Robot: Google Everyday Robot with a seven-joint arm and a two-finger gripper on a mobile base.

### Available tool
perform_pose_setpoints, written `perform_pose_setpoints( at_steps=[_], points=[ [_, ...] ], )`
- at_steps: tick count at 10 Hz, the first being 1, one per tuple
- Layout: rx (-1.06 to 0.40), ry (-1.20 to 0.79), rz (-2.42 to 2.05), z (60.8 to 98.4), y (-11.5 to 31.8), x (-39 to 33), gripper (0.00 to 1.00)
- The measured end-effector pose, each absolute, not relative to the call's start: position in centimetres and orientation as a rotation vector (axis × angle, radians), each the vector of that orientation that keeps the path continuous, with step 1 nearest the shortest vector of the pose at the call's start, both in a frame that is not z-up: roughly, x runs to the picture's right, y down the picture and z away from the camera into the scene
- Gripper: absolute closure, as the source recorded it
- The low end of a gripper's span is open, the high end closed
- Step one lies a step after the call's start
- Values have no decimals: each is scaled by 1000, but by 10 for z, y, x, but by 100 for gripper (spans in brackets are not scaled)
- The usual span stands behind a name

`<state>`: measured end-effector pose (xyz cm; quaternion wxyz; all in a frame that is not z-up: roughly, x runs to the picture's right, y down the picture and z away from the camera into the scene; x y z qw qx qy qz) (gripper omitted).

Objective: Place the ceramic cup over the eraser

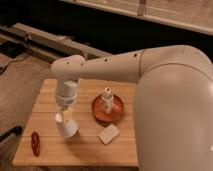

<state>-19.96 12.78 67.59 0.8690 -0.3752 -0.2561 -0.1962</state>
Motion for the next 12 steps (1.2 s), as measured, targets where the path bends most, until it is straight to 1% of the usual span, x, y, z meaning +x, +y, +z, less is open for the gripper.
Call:
perform_pose_setpoints(
  at_steps=[1,3,4,5,8,9,12],
  points=[
    [-793,-529,-402,684,132,-199,91],
    [-810,-520,-394,698,138,-198,71],
    [-817,-516,-393,704,140,-198,63],
    [-828,-512,-392,711,143,-199,51],
    [-845,-499,-394,719,146,-200,24],
    [-851,-491,-397,721,147,-201,20],
    [-852,-486,-393,722,146,-202,20]
  ],
)
